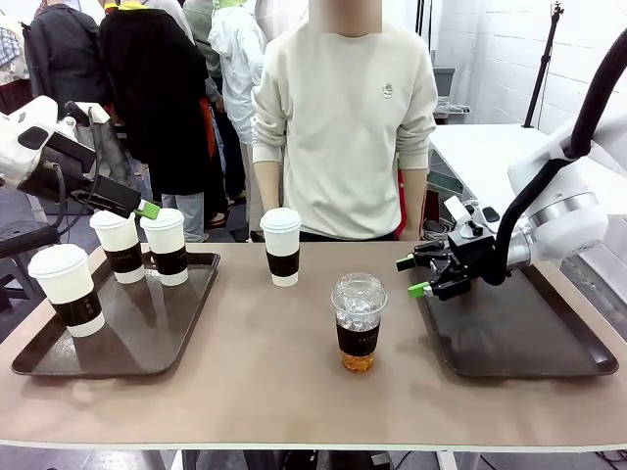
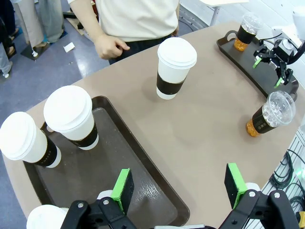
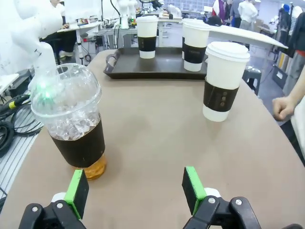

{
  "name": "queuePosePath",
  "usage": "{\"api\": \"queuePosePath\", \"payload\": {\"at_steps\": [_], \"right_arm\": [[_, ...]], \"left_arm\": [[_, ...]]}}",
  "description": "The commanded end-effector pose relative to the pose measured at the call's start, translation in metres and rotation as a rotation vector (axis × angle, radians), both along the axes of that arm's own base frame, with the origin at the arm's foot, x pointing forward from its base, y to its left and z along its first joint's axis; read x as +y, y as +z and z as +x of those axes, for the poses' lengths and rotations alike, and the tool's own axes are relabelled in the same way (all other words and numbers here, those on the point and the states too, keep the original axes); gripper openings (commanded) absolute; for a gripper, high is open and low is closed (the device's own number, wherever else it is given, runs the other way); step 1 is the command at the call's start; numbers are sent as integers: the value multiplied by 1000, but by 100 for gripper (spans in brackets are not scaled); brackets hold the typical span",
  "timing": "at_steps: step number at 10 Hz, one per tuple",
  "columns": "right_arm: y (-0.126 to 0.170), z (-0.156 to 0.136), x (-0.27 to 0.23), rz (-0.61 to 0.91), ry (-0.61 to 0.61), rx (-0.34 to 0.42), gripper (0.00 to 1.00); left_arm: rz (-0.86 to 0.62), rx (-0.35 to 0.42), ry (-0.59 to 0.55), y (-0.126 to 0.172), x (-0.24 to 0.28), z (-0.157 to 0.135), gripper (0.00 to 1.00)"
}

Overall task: Distribute the coffee onto the tray.
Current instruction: Pick up another iced Americano from the middle of the table and place it on the right Handle tray.

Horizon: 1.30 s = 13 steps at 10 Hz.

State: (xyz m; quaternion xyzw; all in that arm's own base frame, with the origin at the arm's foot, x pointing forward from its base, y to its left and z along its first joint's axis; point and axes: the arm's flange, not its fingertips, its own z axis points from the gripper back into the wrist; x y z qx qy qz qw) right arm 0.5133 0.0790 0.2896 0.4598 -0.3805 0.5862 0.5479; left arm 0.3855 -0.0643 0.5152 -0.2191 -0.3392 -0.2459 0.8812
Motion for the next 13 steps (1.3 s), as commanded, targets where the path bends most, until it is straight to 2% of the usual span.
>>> {"api": "queuePosePath", "payload": {"at_steps": [1,8,13], "right_arm": [[-5,-4,1,50,0,-18,100],[-4,-1,0,9,8,2,100],[-21,-38,-1,156,-105,38,100]], "left_arm": [[-15,3,-5,-1,1,1,100],[-15,3,-5,-1,1,1,100],[-15,3,-5,-1,1,1,100]]}}
